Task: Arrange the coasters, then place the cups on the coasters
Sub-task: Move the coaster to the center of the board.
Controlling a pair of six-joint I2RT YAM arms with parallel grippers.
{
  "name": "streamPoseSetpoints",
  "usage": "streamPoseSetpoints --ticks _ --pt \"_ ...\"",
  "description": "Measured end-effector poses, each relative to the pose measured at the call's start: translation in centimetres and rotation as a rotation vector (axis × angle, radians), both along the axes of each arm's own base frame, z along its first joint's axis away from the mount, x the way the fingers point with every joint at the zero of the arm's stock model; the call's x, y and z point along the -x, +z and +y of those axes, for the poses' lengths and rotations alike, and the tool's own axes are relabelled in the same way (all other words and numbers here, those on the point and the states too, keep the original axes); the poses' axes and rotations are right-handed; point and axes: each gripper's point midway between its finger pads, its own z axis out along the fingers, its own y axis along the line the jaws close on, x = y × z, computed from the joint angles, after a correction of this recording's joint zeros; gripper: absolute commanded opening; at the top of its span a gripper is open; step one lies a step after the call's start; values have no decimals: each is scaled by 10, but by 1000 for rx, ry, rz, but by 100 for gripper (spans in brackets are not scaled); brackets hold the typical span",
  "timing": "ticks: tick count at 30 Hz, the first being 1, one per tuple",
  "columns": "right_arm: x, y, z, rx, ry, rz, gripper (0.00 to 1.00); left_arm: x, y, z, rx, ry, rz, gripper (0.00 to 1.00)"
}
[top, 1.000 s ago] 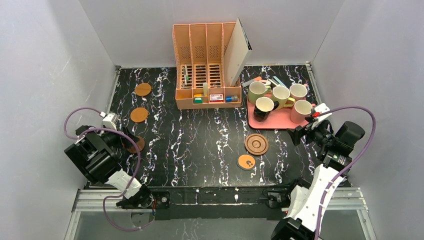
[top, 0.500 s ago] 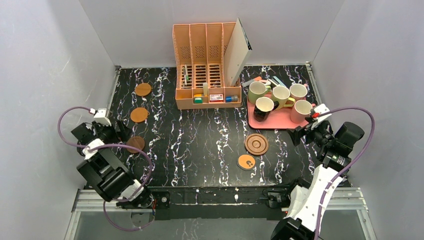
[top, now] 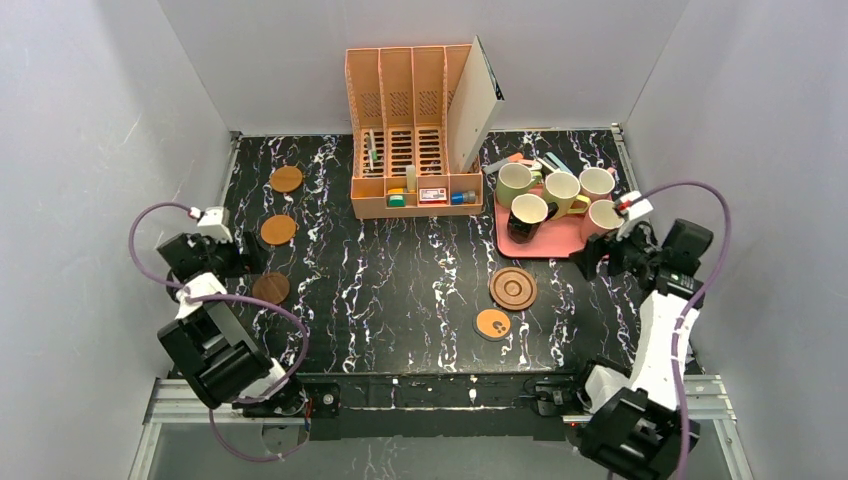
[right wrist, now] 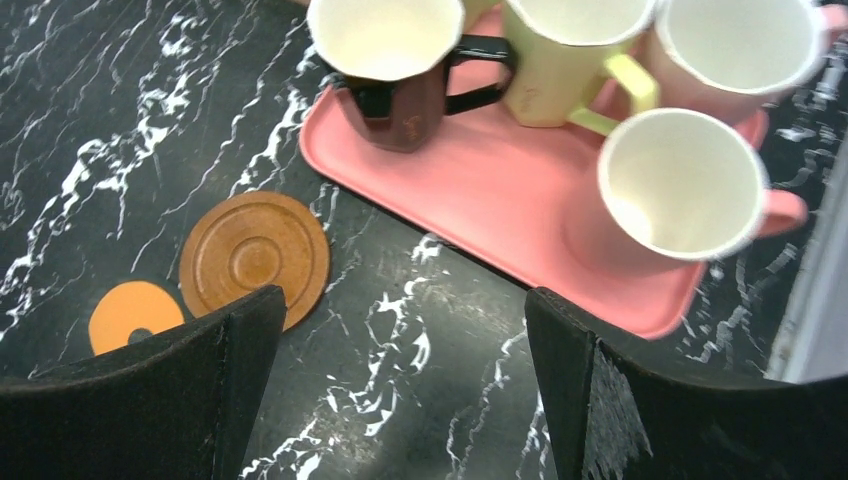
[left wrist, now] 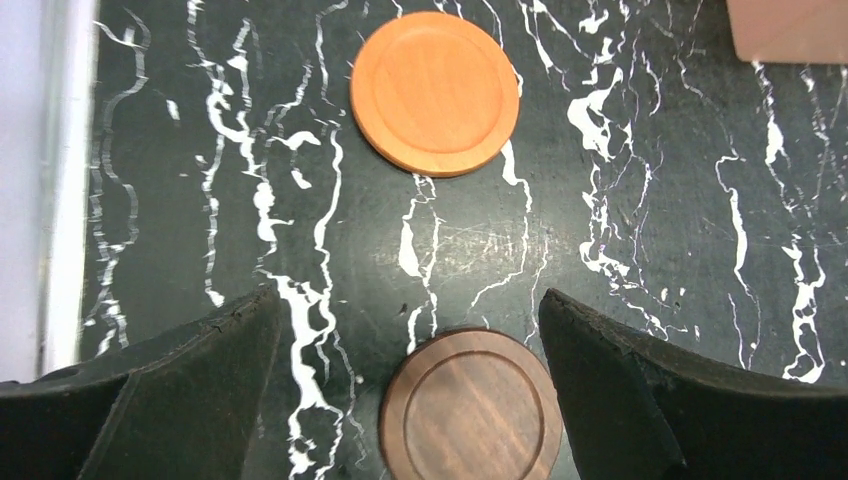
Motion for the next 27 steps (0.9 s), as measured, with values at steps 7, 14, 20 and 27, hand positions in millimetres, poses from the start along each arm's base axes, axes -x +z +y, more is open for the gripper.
streamPoseSetpoints --ticks 7,14,20,27 --pt "1 -25 59 97 221 85 98 -7 -14 -20 -66 -28 81 98" --pt "16 -45 108 182 408 144 98 0 36 -44 -174 -85 1 98" --pt "15 -60 119 201 405 207 98 -16 93 -108 -279 -250 -112 98" --pt "8 -99 108 227 306 399 98 -20 81 -131 -288 -283 -43 98"
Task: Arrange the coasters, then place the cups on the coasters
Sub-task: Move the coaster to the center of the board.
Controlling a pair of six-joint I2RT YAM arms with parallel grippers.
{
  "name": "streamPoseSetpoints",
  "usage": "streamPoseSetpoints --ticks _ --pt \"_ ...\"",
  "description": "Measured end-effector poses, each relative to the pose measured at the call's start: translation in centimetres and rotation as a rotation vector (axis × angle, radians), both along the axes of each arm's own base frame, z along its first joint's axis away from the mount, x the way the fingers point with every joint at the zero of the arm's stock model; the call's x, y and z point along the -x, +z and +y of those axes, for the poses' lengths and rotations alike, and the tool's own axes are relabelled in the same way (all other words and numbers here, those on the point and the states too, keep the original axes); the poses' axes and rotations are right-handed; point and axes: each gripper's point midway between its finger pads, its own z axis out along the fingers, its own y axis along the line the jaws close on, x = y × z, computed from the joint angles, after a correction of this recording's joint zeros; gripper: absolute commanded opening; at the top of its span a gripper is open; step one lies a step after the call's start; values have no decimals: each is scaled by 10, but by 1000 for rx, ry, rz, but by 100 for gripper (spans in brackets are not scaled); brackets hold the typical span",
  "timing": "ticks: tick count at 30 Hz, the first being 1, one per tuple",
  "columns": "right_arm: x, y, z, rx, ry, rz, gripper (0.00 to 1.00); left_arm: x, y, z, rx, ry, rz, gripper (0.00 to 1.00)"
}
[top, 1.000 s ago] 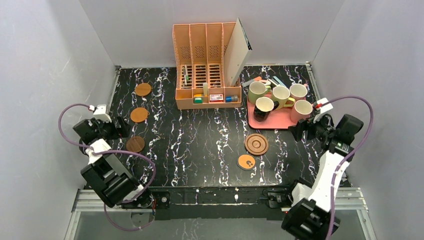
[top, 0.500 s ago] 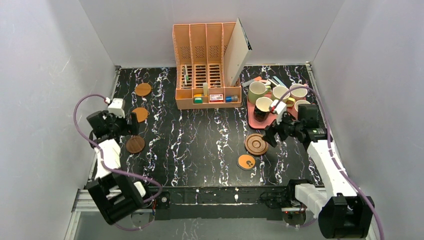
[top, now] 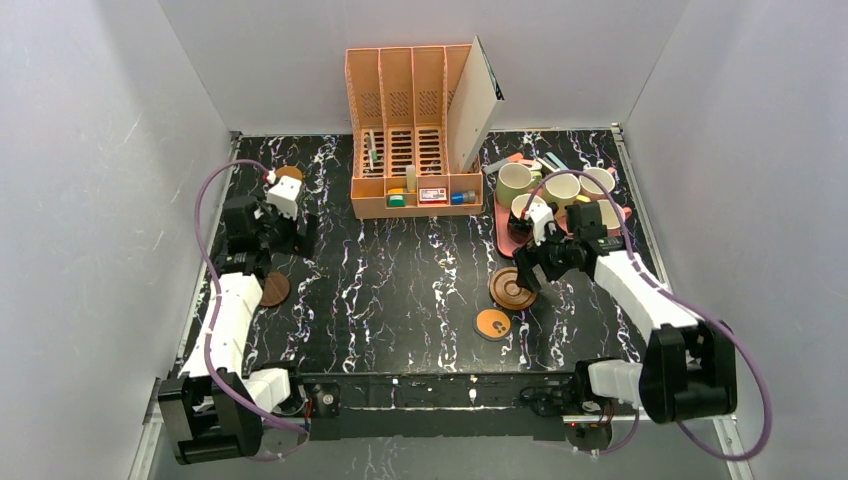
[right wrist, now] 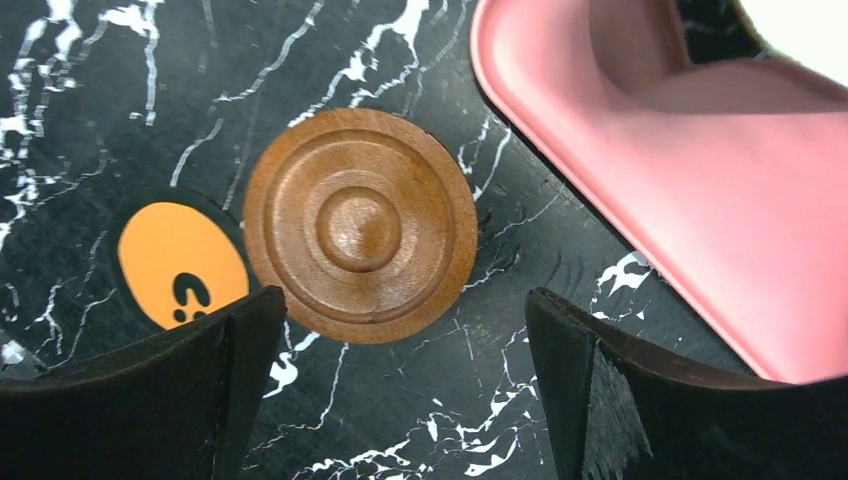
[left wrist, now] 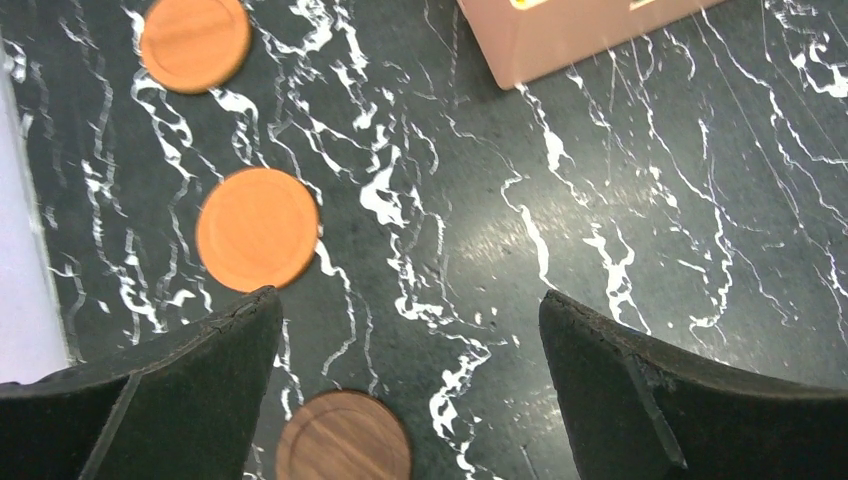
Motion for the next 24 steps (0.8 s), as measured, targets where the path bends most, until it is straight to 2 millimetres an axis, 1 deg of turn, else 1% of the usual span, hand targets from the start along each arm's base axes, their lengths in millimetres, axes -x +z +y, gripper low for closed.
streamPoseSetpoints --ticks 4,7,13,17,19,21,23,24 --pt "-3 -19 -6 41 -34 83 98 14 -21 -9 17 -17 45 98" --pt "-1 -28 -9 61 -48 121 98 21 -30 -12 21 -24 68 98" --pt "4 -45 -11 81 -56 202 98 35 -33 -18 45 -34 50 98" --pt "8 -53 -6 75 -41 251 98 40 -23 -22 68 -40 9 98" --pt "11 -55 -1 71 -21 274 98 40 -16 -23 75 -39 -16 98" --pt "17 -55 9 71 22 282 98 40 -12 -24 80 -35 -37 98" --pt "24 -55 25 74 85 281 98 40 -11 -24 86 -34 -45 98" --pt "29 -53 37 76 133 276 98 41 -12 -25 90 -34 -42 98"
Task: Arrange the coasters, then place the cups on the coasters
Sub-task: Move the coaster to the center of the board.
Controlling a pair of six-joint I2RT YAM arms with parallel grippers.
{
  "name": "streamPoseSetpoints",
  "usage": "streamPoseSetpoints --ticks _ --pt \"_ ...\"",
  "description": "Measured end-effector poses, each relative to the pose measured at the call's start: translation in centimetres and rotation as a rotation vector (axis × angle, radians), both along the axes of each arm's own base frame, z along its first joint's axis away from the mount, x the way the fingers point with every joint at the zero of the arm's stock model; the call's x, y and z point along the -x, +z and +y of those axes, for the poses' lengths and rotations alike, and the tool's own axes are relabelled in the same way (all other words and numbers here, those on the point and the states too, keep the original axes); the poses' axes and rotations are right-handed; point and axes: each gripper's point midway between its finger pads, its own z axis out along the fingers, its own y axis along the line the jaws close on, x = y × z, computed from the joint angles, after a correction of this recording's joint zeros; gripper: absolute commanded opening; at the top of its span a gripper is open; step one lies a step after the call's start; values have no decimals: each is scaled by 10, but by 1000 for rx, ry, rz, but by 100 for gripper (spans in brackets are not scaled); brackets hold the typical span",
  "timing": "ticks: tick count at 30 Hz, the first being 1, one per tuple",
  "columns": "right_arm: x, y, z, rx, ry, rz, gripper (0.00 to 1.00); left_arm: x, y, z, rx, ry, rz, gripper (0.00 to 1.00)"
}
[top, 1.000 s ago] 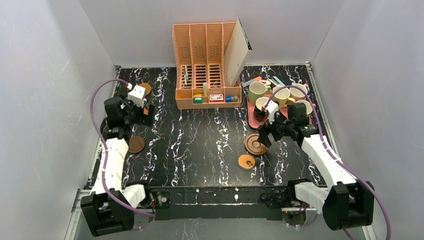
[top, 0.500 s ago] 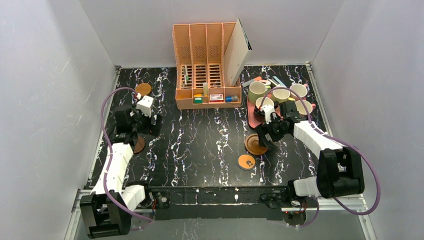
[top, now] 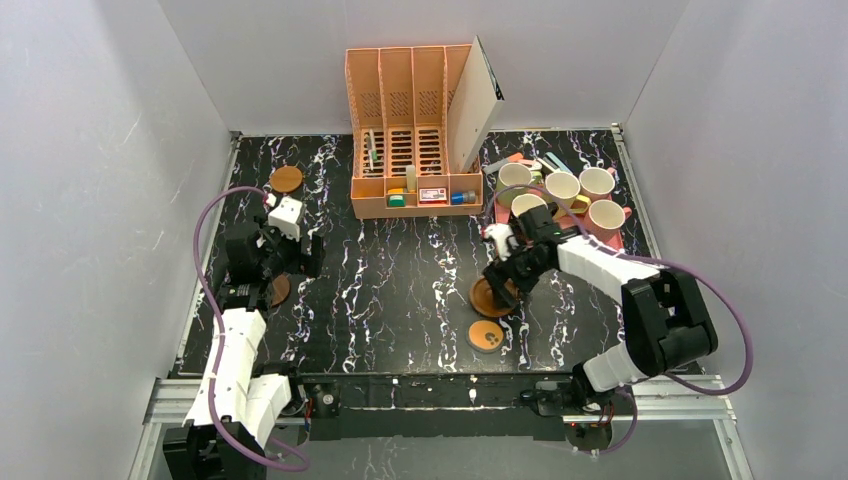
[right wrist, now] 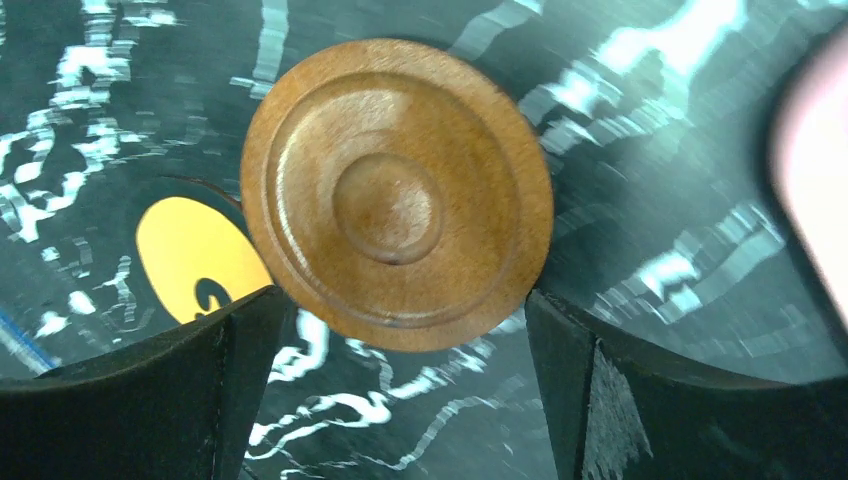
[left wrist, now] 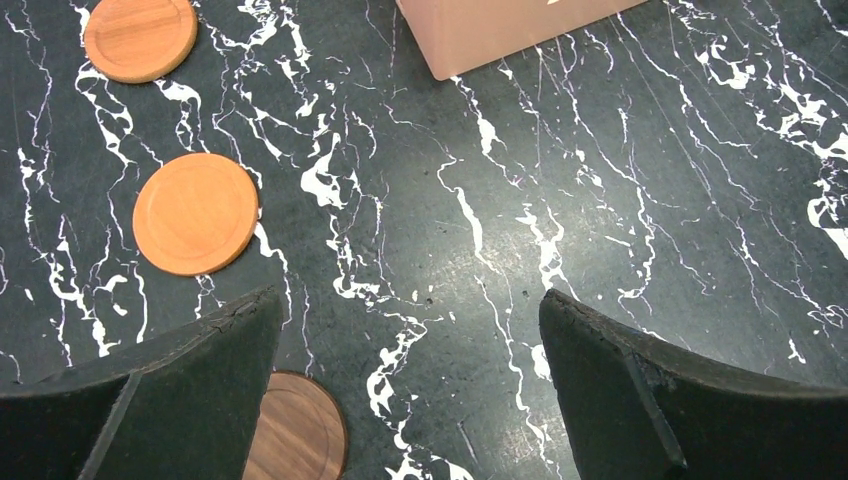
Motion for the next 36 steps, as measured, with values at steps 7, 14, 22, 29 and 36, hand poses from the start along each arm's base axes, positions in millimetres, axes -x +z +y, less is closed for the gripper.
streamPoseSetpoints --ticks 7,14,22,29,36 --pt "25 15 84 -73 308 -4 98 2 -3 -8 28 -33 5 98" --pt "6 43 90 -100 303 -178 98 2 -9 -30 32 -109 31 98" --pt "-43 117 48 -121 85 -540 98 -12 -31 -105 -187 -316 118 98" --pt "-66 137 14 -84 -48 -671 98 -4 -50 -191 -424 -524 111 98" --pt "-74 138 2 -62 -85 -684 98 16 -79 -251 -568 -641 110 98"
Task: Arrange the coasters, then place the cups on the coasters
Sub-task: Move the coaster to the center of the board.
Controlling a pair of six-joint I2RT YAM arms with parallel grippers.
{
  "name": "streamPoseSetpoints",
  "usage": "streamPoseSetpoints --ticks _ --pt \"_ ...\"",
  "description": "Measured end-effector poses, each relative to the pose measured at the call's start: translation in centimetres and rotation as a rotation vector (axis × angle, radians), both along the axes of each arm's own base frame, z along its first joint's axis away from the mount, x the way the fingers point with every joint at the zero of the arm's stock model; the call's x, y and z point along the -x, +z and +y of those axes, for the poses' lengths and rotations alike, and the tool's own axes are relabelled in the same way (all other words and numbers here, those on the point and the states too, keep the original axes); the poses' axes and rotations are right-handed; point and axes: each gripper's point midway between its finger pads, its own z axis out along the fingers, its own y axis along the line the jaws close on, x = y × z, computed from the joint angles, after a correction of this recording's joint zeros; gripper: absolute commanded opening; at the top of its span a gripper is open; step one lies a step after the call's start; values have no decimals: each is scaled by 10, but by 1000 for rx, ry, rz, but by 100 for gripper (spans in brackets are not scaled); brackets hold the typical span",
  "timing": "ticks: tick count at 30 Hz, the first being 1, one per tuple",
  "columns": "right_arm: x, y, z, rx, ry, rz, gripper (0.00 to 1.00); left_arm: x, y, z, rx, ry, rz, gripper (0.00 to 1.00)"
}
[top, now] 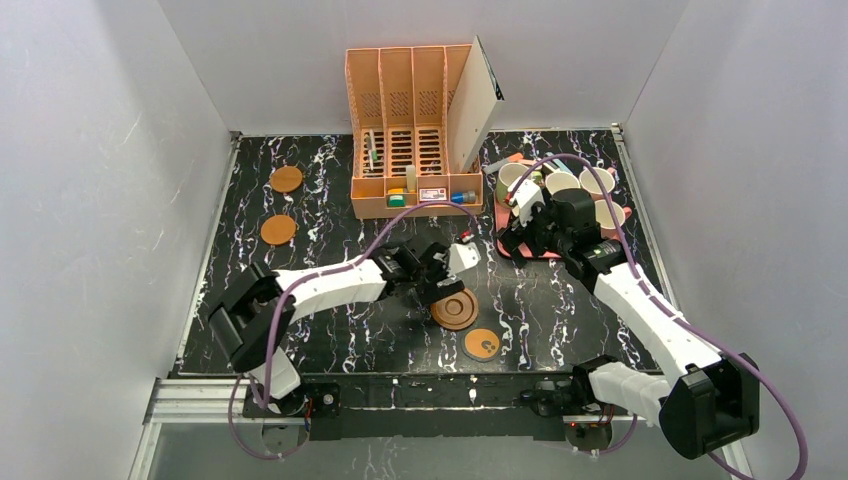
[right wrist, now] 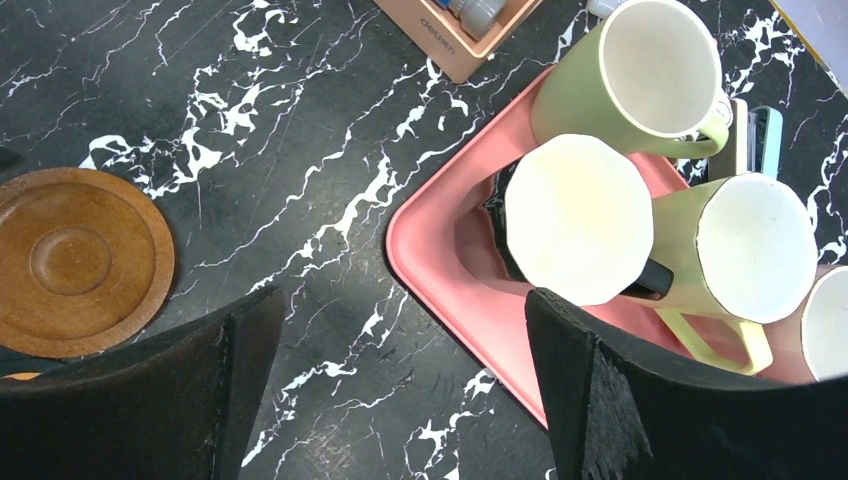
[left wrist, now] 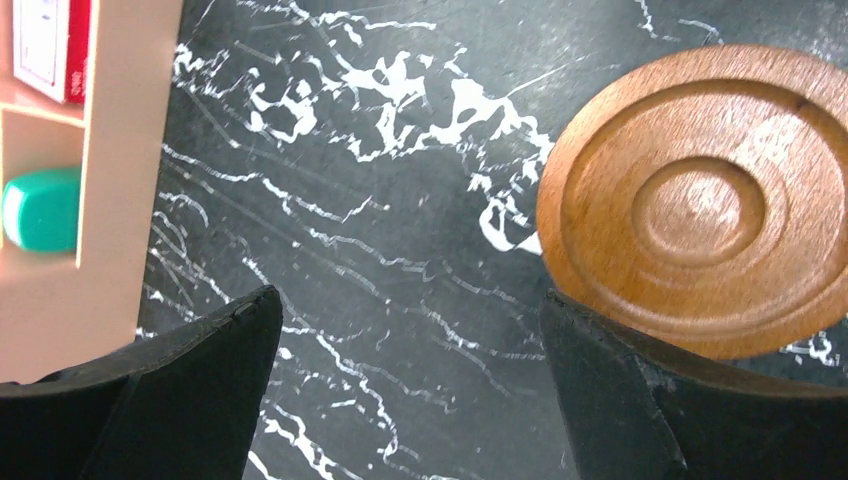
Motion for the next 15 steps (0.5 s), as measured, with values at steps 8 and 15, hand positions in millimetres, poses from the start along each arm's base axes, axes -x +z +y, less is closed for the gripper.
streamPoseSetpoints --ticks 8,15 --pt "-1 0 -1 -1 -2 -1 98 10 -31 -32 -62 -44 30 98" --pt "0 0 1 -5 4 0 98 14 -34 -49 -37 -48 46 98"
